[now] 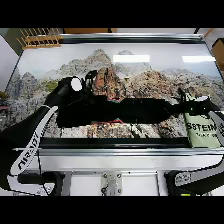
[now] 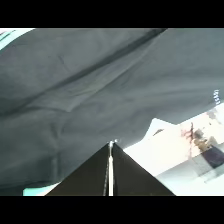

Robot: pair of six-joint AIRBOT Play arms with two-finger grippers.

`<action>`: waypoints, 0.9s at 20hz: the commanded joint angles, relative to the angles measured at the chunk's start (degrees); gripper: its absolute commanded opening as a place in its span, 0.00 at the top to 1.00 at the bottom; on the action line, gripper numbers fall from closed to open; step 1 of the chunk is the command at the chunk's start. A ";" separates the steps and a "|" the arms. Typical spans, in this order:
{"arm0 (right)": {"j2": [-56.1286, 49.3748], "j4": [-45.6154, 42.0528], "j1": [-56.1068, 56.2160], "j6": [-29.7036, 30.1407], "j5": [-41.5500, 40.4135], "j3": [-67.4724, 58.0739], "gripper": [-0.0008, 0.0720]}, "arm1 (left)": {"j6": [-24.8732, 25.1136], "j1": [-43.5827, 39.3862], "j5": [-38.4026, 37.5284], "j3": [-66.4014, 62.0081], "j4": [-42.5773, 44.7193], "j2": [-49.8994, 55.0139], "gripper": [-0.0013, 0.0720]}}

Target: Fold the clothes and pants, and hang the long-sleeved shirts on hangers.

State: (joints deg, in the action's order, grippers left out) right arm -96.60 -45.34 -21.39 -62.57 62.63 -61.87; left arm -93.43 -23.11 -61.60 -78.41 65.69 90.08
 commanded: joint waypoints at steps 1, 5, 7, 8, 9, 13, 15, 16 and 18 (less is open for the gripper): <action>3.06 -11.39 -0.17 -4.79 7.72 -6.99 0.98 | 0.04 -1.57 0.57 -3.58 -3.76 4.55 0.97; 7.65 -18.99 1.64 -10.47 16.44 -19.54 0.98 | 0.09 -6.03 0.61 -14.32 -6.86 15.43 0.97; 9.22 -19.02 3.63 -11.89 19.43 -24.50 0.98 | 0.09 -8.07 0.50 -19.58 -8.44 20.76 0.97; 9.90 -19.02 5.03 -12.76 20.87 -26.84 0.98 | 0.04 -8.98 0.37 -21.90 -8.90 23.19 0.97; 10.34 -19.06 6.71 -13.42 22.16 -29.09 0.98 | 0.04 -9.84 -0.09 -24.35 -8.85 25.68 0.97; 10.75 -20.74 13.94 -16.11 26.21 -36.87 0.98 | 0.00 -12.20 -3.37 -33.59 -8.81 33.83 0.97; 10.75 -21.53 17.40 -16.85 26.69 -39.80 0.98 | 0.00 -12.72 -5.88 -37.62 -8.79 36.89 0.97; 10.75 -21.55 18.86 -16.85 26.91 -40.89 0.98 | -0.02 -12.72 -6.21 -38.40 -8.81 37.62 0.97; 10.75 -21.55 21.49 -17.27 26.95 -42.64 0.98 | -0.02 -12.72 -5.90 -37.90 -8.79 37.68 0.97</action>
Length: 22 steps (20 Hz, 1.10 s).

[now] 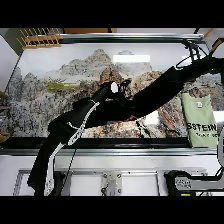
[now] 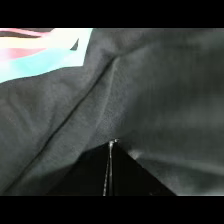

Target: Fold the clothes and pants, and hang the long-sleeved shirts on hangers.

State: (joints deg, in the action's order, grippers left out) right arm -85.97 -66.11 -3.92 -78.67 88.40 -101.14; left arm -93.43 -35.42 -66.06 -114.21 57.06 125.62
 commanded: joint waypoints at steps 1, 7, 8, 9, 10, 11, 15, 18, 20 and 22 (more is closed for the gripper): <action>0.13 -0.79 5.20 -1.18 1.20 -4.13 0.98 | -0.02 -0.42 -1.42 -1.57 -0.13 1.99 0.97; 0.13 -0.79 10.51 -2.93 0.55 -5.73 0.98 | -0.02 0.09 -1.42 -1.60 -0.13 1.29 0.97; 0.13 -0.76 11.39 -3.28 0.39 -5.73 0.98 | 0.00 0.79 -1.44 -1.60 0.00 0.57 0.97; 0.13 -0.76 12.24 -3.58 0.37 -5.73 0.98 | 0.00 1.62 -1.44 -1.60 0.31 -0.44 0.97; 0.13 -0.76 13.03 -4.44 0.35 -5.73 0.98 | 0.00 2.58 -1.42 -1.60 0.44 -1.44 0.97; 0.13 -0.76 13.97 -5.01 0.20 -5.73 0.98 | 0.00 4.04 -1.44 -1.60 0.39 -2.67 0.97; -0.11 -0.76 18.91 -7.87 -2.38 -5.73 0.98 | 0.17 11.65 -2.01 -1.60 0.42 -7.85 0.97; -1.44 -0.74 24.04 -10.80 -5.66 -5.70 0.98 | 0.39 18.34 -3.91 -1.60 0.42 -11.82 0.97; -3.43 -0.72 27.87 -12.31 -7.98 -5.73 0.98 | 1.18 22.36 -5.70 -1.60 0.42 -14.23 0.97; -6.29 -0.66 31.61 -13.62 -10.51 -5.70 0.98 | 2.16 26.14 -7.58 -1.60 0.39 -16.57 0.97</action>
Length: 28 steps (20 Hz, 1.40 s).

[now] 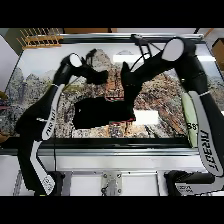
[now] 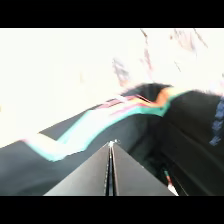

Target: Fold the clothes and pants, and hang the long-sleeved shirts on hangers.

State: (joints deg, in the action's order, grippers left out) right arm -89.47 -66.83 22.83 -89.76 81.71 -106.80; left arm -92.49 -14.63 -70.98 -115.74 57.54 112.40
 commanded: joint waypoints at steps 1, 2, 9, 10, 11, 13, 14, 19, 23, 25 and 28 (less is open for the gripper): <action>-4.63 0.15 6.73 -3.48 -5.62 -0.04 0.98 | 1.77 7.17 -3.50 -0.07 -0.09 -4.52 0.97; -6.47 0.59 8.39 -3.96 -7.45 -0.04 0.98 | 2.16 8.74 -4.20 -0.07 -0.07 -5.57 0.97; -21.73 8.37 18.23 -3.93 -26.51 -0.07 0.96 | 2.73 17.16 -6.88 -0.07 -0.09 -11.69 0.97; -23.43 10.01 19.45 -3.91 -29.40 -0.07 0.82 | 2.71 17.75 -7.08 -0.07 -0.09 -12.17 0.97; -24.96 12.46 20.68 -3.19 -32.52 -0.07 0.49 | 2.71 18.05 -7.06 -0.07 -0.09 -12.55 0.97; -26.03 18.78 22.14 0.85 -36.89 -0.07 0.09 | 2.71 18.45 -6.99 -0.07 -0.07 -13.14 0.97; -25.55 21.68 22.08 1.88 -37.16 -0.07 0.09 | 2.73 18.53 -6.91 -0.07 0.07 -13.53 0.97; -15.30 17.88 14.43 8.48 -30.21 4.07 0.09 | 2.75 17.73 -5.90 2.58 8.87 -18.58 0.97; -2.40 11.04 0.09 9.42 -24.87 22.82 0.09 | 2.78 15.85 0.44 19.78 8.90 -28.17 0.97; 1.81 9.86 -9.29 9.42 -23.85 32.57 0.09 | 3.80 13.66 2.86 29.20 8.87 -32.74 0.97; 1.14 12.22 -20.92 9.86 -23.80 40.87 0.08 | 4.22 9.70 5.77 37.77 8.83 -36.81 0.97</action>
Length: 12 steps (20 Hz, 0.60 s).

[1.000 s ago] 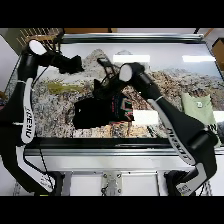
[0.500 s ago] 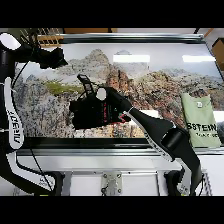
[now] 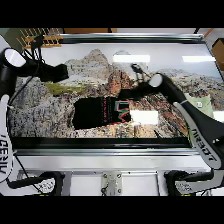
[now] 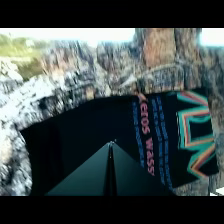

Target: Fold the clothes and pants, and hang the long-sleeved shirts on hangers.

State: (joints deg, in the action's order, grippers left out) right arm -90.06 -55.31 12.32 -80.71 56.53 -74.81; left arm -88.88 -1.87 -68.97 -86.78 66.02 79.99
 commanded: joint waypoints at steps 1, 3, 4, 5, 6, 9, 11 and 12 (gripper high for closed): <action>0.17 3.02 -12.55 1.88 1.49 9.68 0.08 | 0.59 -4.42 4.81 10.64 0.35 -5.27 0.97; -3.89 9.38 -14.12 6.01 2.01 9.73 0.08 | 0.59 -6.51 5.09 11.80 0.37 -5.51 0.97; -5.79 13.35 -13.73 9.07 2.01 9.73 0.08 | 0.57 -7.28 4.90 11.78 0.33 -5.35 0.97; -7.48 17.18 -12.90 11.50 1.92 9.70 0.08 | 0.57 -8.11 5.05 11.80 0.35 -5.31 0.97; -8.92 19.93 -11.76 13.25 1.81 9.49 0.09 | 0.57 -8.90 5.40 11.78 0.33 -5.33 0.97; -12.72 24.22 -6.71 15.63 0.59 7.23 0.09 | 0.57 -10.49 6.58 11.78 0.33 -5.33 0.97; -14.38 27.36 -2.91 15.74 -1.86 5.64 0.09 | 0.52 -10.99 6.73 11.78 0.33 -5.33 0.97; -15.04 28.92 -1.16 16.22 -2.97 4.98 0.09 | 0.50 -10.99 6.62 11.78 0.26 -5.33 0.97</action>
State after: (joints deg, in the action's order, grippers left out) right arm -102.43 -31.57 6.98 -66.76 56.71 -68.27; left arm -88.38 -12.01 -62.94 -75.20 66.30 74.74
